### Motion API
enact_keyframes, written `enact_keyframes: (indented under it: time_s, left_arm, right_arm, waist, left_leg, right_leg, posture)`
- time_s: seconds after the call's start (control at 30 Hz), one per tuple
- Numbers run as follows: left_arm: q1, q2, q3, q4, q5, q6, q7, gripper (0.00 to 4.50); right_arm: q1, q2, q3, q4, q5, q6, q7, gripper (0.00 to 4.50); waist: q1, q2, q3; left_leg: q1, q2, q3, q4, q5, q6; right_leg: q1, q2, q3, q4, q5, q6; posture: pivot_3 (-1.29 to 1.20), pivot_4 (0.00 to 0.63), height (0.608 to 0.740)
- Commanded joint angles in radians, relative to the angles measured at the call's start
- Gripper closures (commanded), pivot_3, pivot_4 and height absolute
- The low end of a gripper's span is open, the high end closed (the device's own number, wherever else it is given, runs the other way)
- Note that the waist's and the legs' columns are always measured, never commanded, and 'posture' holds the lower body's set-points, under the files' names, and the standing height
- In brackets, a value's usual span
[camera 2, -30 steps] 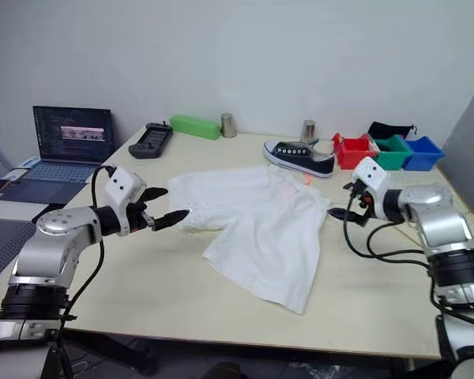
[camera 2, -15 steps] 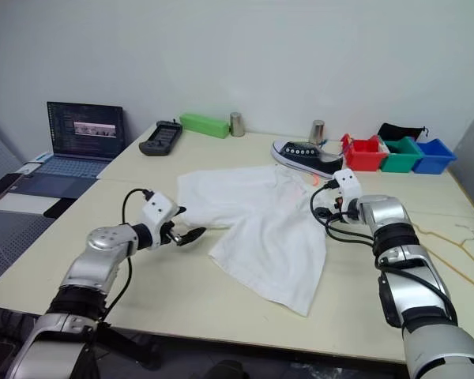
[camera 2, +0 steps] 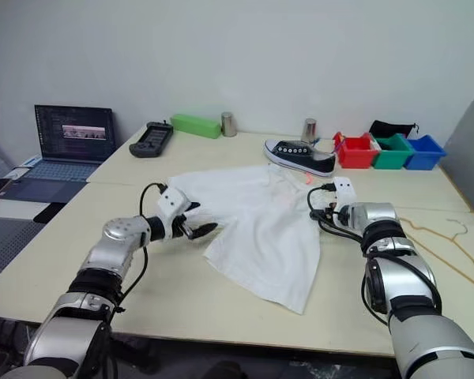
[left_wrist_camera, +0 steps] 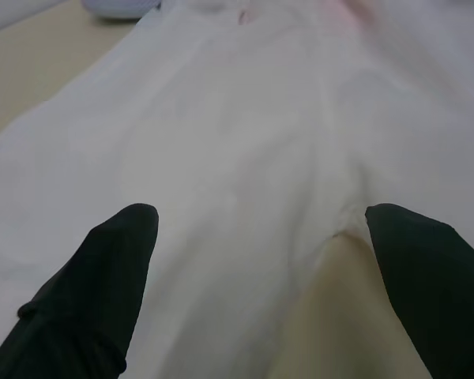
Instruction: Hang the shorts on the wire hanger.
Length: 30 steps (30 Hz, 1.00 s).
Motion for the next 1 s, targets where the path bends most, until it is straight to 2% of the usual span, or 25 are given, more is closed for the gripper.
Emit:
enact_keyframes:
  time_s: [0.03,0.13,0.3,0.33,0.5,0.7,0.83,0.93,1.0]
  left_arm:
    - [0.027,0.097,0.045,-0.243,-0.107,0.157,-0.122,0.00]
    - [0.068,0.137,0.015,-0.293,-0.079,0.155,-0.140,0.00]
    - [0.107,0.117,0.008,-0.297,-0.039,0.119,-0.070,0.00]
    - [0.114,0.111,0.012,-0.306,-0.041,0.124,-0.059,0.00]
    - [0.161,0.105,0.015,-0.348,-0.052,0.134,-0.054,0.00]
    - [0.156,0.092,0.014,-0.299,-0.039,0.102,-0.039,0.00]
    - [0.118,0.077,0.011,-0.244,-0.023,0.060,-0.019,0.00]
    - [0.096,0.074,0.018,-0.216,-0.012,0.032,-0.005,0.00]
    - [0.094,0.084,0.020,-0.196,0.005,0.000,0.009,0.00]
  right_arm:
    - [-0.051,-0.009,-0.047,0.021,0.015,-0.047,-0.030,2.19]
    - [-0.053,-0.010,-0.071,0.041,0.017,-0.064,-0.058,2.90]
    - [-0.034,-0.034,-0.108,0.040,0.029,-0.039,-0.084,4.34]
    - [-0.027,-0.044,-0.116,0.030,0.034,-0.022,-0.083,4.43]
    - [0.036,-0.105,-0.137,-0.098,0.068,0.140,-0.045,4.43]
    - [0.272,-0.145,-0.152,-0.626,0.175,0.480,-0.039,4.43]
    - [0.337,-0.131,-0.133,-0.812,0.198,0.514,-0.048,4.43]
    - [0.317,-0.113,-0.121,-0.816,0.213,0.510,-0.026,3.89]
    - [0.290,-0.102,-0.109,-0.792,0.208,0.493,-0.027,3.35]
  waist:
    - [-0.017,0.000,0.000]
    - [-0.027,0.002,-0.001]
    - [-0.027,0.006,0.000]
    - [-0.025,0.006,0.000]
    - [-0.019,0.006,0.000]
    - [-0.015,0.006,0.000]
    - [-0.027,0.007,0.000]
    - [-0.031,0.007,0.000]
    - [-0.032,0.007,0.000]
  left_leg:
    - [0.000,0.000,0.000,0.000,0.000,0.000]
    - [0.001,0.000,-0.001,0.000,0.000,0.000]
    - [0.002,0.001,-0.001,0.000,0.000,0.000]
    - [0.002,0.001,-0.002,0.000,0.000,0.000]
    - [0.001,0.001,-0.002,0.000,0.000,0.000]
    - [-0.001,0.002,-0.004,0.000,0.000,0.000]
    - [0.000,0.002,-0.004,0.000,0.000,0.000]
    - [0.002,0.002,-0.003,0.000,0.000,0.000]
    - [0.002,0.002,-0.003,0.000,0.000,0.000]
  right_leg:
    - [-0.001,0.000,0.000,0.000,0.000,0.000]
    - [-0.001,0.000,0.000,0.000,-0.002,-0.003]
    - [0.000,0.001,0.000,0.001,-0.002,-0.004]
    - [0.000,0.001,0.000,0.001,-0.002,-0.004]
    - [0.000,0.000,0.000,0.000,-0.002,-0.004]
    - [-0.001,0.000,0.000,-0.001,-0.002,-0.004]
    - [-0.001,0.000,0.000,0.001,-0.002,-0.004]
    - [-0.001,0.001,0.000,0.001,-0.002,-0.004]
    - [0.000,0.001,0.000,0.001,-0.002,-0.004]
  posture:
    - [0.37,0.000,0.740]
    - [0.38,0.000,0.740]
    - [0.40,0.000,0.740]
    - [0.40,0.000,0.740]
    - [0.38,0.000,0.740]
    - [0.33,0.000,0.740]
    - [0.33,0.000,0.740]
    - [0.34,0.000,0.740]
    - [0.35,0.000,0.740]
